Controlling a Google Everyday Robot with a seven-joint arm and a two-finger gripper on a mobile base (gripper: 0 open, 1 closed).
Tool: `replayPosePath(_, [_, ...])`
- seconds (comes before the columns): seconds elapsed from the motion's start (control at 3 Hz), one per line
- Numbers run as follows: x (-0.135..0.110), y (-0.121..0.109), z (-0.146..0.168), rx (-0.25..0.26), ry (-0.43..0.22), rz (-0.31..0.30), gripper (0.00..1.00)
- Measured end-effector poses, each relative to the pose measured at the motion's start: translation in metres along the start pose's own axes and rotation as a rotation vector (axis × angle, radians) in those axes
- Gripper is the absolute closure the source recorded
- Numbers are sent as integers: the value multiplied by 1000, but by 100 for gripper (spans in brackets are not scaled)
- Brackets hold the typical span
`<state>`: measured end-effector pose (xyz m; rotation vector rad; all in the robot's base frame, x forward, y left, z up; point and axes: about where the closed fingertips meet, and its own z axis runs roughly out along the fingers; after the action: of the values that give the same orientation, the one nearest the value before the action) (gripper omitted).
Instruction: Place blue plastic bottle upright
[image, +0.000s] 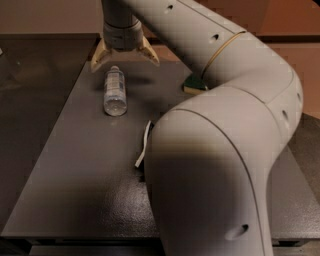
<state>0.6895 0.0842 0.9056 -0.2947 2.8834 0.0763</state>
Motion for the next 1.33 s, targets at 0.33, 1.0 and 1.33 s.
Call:
replayPosePath(0.33, [-11,8,13,17,7,32,0])
replayPosePath(1.0, [-24,13,41,53,28,75,0])
replayPosePath(1.33, [-24,16,54,59,55,87,0])
